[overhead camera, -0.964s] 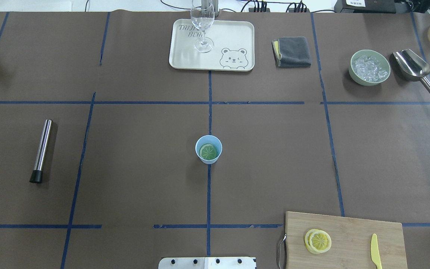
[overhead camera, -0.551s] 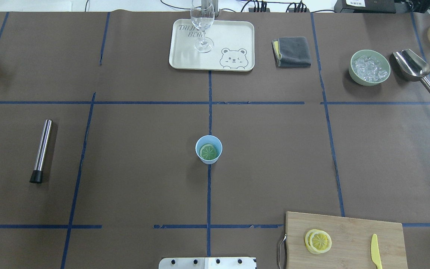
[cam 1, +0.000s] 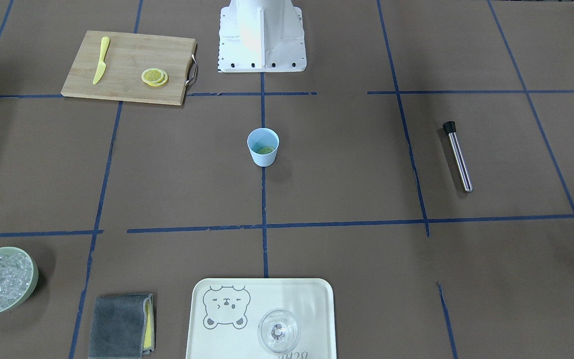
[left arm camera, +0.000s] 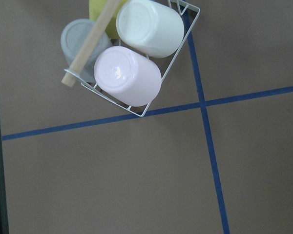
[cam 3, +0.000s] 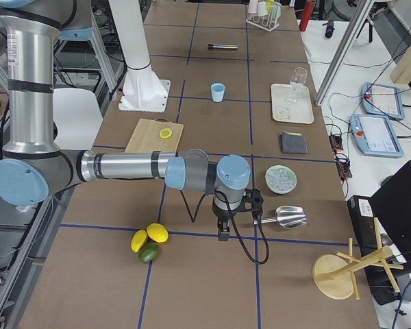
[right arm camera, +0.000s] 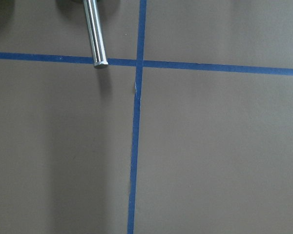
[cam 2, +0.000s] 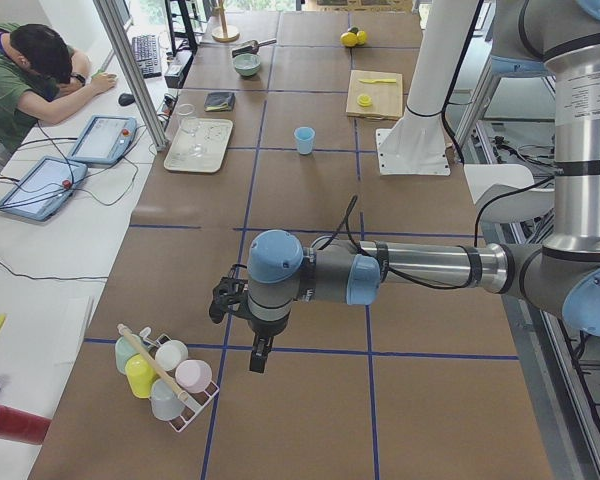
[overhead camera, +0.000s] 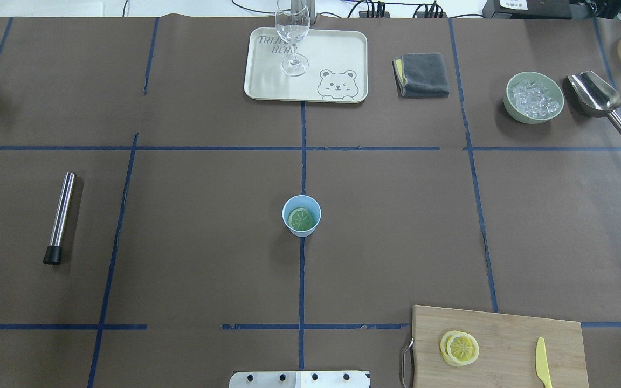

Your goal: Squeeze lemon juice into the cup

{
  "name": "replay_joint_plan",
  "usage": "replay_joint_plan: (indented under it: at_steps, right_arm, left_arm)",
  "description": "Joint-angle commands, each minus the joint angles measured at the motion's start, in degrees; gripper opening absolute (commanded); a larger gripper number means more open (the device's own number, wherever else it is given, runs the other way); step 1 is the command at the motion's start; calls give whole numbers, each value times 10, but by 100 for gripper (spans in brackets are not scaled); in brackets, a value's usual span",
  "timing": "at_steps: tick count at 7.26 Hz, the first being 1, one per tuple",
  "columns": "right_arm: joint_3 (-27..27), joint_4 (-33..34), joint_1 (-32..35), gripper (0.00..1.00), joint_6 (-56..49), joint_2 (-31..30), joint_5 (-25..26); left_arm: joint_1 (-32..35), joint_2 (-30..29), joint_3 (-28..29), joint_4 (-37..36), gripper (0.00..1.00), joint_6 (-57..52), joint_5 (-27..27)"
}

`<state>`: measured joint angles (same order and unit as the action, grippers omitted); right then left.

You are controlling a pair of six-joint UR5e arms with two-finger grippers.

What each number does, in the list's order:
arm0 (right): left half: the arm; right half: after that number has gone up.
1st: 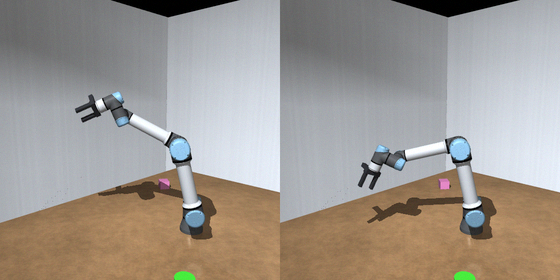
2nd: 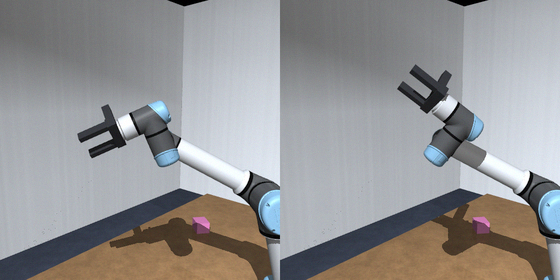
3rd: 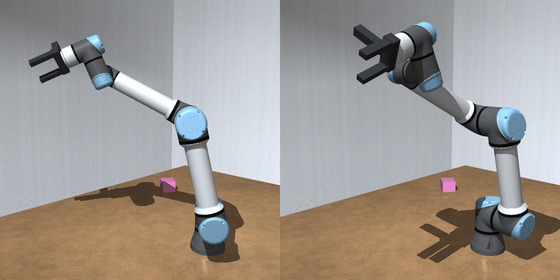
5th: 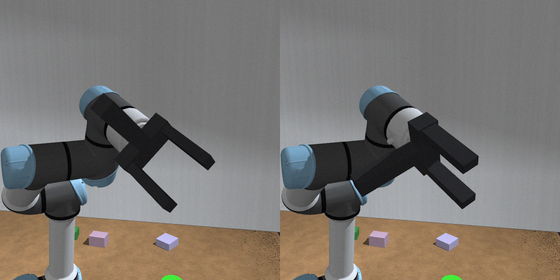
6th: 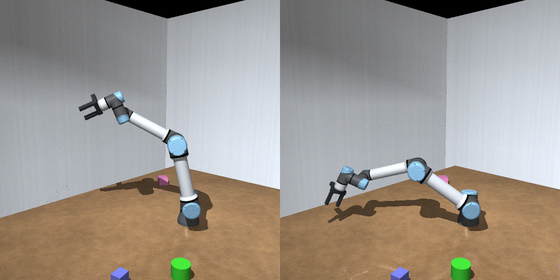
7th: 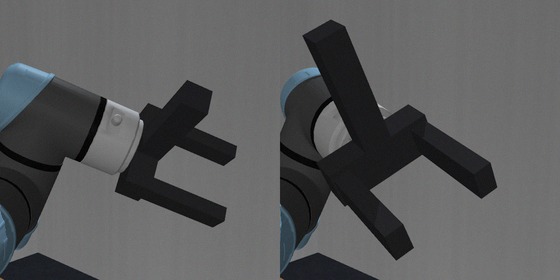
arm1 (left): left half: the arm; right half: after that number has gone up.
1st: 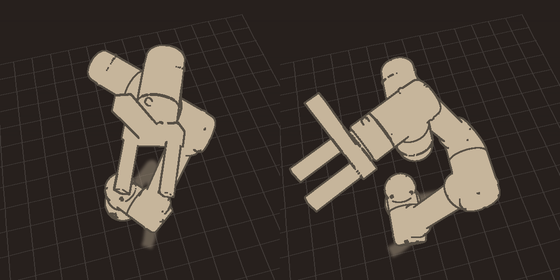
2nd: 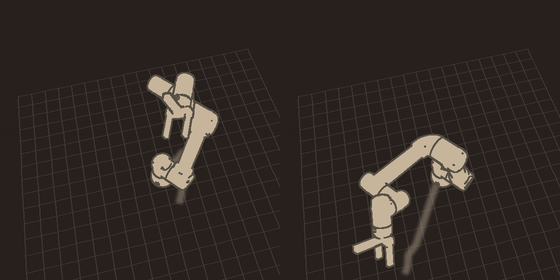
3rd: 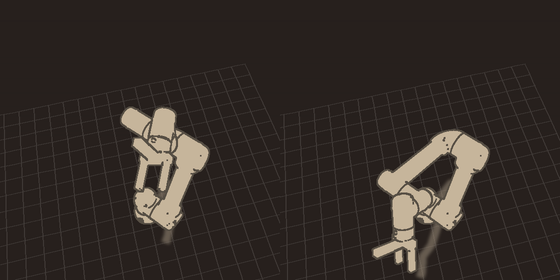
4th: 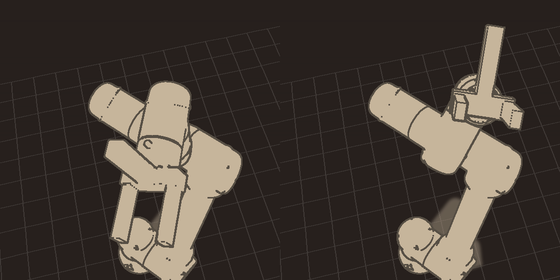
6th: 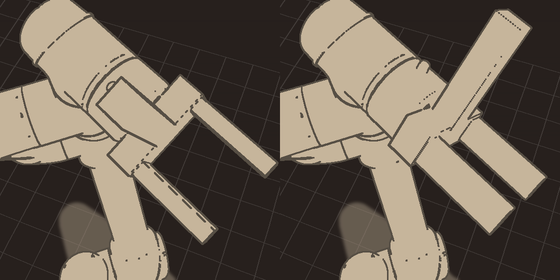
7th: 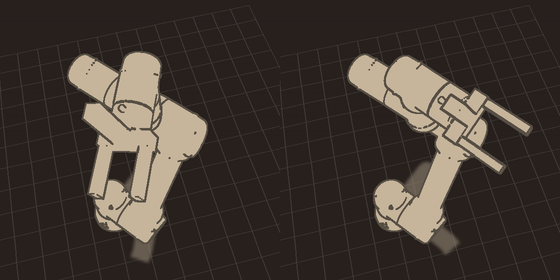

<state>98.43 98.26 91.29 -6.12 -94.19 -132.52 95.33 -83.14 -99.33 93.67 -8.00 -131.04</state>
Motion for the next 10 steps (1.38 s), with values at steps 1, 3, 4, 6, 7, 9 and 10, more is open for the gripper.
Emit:
replay_joint_plan:
  at_steps: [1,3,4,6,7,9,10]
  right_arm:
    - [2,0,-1,100,-1,0,0]
    - [4,0,-1,100,-2,0,-3]
    - [4,0,-3,100,-2,0,-2]
    - [4,0,-7,100,-2,0,-3]
    - [4,0,-8,100,-2,0,-3]
    - [4,0,-8,100,-1,0,-3]
    - [4,0,-8,100,-1,0,-4]
  left_arm:
    - [-1,3,0,-3,100,-3,-26]
    - [-1,19,4,-3,100,-5,-21]
    - [-3,28,3,0,100,-5,-20]
    - [-3,28,3,3,100,-6,-25]
    - [-3,28,4,2,100,-6,-26]
    - [-3,28,5,4,100,-6,-26]
    - [-3,28,5,4,100,-5,-26]
